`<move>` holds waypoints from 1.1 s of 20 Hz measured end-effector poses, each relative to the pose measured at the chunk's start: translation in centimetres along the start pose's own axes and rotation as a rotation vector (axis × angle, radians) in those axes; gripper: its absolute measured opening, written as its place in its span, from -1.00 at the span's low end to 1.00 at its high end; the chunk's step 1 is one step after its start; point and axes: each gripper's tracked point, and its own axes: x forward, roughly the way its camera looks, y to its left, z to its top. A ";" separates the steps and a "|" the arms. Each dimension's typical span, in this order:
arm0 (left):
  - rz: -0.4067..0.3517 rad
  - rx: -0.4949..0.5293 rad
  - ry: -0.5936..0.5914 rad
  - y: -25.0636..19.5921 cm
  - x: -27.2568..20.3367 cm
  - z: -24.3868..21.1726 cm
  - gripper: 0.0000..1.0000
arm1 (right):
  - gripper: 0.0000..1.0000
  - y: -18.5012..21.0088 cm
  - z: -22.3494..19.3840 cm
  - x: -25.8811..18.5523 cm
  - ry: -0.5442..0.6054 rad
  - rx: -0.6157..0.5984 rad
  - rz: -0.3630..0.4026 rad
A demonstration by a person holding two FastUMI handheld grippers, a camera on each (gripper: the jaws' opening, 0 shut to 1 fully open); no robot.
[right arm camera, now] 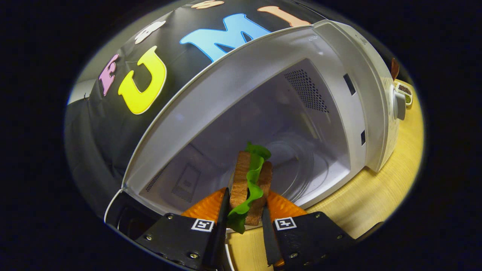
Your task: Open the microwave oven with the left hand, put the food in, and close the microwave oven.
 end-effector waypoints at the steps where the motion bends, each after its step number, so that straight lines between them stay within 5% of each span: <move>1: 0.003 0.001 0.001 0.1 0.1 0.1 0.90 | 0.03 -0.7 0.2 0.3 -0.008 -0.031 -0.027; 4: 0.004 0.008 -0.014 -0.1 -0.1 0.8 0.90 | 0.32 -2.2 1.0 0.7 -0.029 -0.135 -0.116; 7: -0.010 0.008 -0.019 -0.7 -0.8 0.8 0.99 | 0.97 -3.2 2.1 0.1 -0.048 -0.263 -0.177; 15: -0.080 -0.036 0.013 -5.2 -2.2 -2.2 0.85 | 0.97 -0.1 5.1 -8.2 -0.122 -0.562 -0.076; 19: -0.097 -0.065 0.050 -7.2 -3.3 -4.7 0.99 | 0.97 0.9 7.7 -15.0 -0.196 -0.632 -0.022; 22: -0.110 -0.075 0.065 -8.4 -3.8 -5.6 0.91 | 0.96 1.2 9.6 -20.1 -0.235 -0.655 0.013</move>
